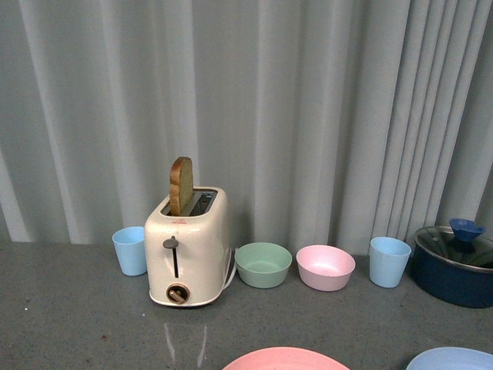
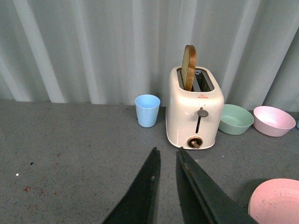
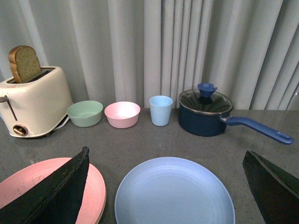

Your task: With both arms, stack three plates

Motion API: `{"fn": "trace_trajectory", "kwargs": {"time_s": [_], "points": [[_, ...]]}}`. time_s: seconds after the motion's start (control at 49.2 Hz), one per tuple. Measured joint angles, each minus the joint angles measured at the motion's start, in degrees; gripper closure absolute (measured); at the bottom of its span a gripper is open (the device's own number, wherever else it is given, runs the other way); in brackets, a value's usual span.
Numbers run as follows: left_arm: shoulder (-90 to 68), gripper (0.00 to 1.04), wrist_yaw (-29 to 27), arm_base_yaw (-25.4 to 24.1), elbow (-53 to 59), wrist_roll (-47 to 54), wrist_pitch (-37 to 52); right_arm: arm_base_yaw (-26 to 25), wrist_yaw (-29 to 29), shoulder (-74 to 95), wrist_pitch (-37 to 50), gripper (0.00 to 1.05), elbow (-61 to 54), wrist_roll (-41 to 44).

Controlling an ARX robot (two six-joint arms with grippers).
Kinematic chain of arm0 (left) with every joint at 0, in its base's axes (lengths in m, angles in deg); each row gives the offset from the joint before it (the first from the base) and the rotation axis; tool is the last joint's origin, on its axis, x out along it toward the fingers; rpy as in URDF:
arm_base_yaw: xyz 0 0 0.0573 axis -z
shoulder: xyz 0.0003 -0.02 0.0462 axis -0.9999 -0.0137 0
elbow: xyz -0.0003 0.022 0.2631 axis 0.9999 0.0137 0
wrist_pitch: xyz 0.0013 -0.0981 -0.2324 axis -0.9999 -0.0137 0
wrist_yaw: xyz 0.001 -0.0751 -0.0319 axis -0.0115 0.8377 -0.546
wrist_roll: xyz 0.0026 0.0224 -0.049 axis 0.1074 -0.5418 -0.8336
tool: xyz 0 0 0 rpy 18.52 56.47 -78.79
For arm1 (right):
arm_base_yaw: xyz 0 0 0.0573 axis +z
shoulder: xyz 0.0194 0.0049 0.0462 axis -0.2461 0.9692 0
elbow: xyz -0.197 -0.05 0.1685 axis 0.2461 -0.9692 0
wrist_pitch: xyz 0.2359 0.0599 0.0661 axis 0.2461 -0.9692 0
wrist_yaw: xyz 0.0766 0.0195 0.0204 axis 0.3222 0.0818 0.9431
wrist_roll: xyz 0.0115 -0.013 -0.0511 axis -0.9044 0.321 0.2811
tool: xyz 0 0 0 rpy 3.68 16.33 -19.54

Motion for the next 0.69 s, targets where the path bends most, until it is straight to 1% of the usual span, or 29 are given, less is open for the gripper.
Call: {"fn": "trace_trajectory", "kwargs": {"time_s": [0.02, 0.061, 0.244, 0.691], "points": [[0.59, 0.98, 0.02, 0.00, 0.48, -0.09, 0.00, 0.00, 0.00, 0.00, 0.00, 0.07, 0.00, 0.02], [1.73, 1.01, 0.04, 0.00, 1.33, -0.44, 0.02, 0.00, 0.02, 0.00, 0.00, 0.07, 0.00, 0.00], [8.02, 1.01, 0.00, 0.00, 6.45, -0.57, -0.83, 0.00, 0.02, 0.00, 0.00, 0.07, 0.00, 0.00], [18.67, 1.01, 0.00, 0.00, 11.08, -0.57, -6.93, 0.00, 0.02, 0.00, 0.00, 0.07, 0.00, 0.00]]}}
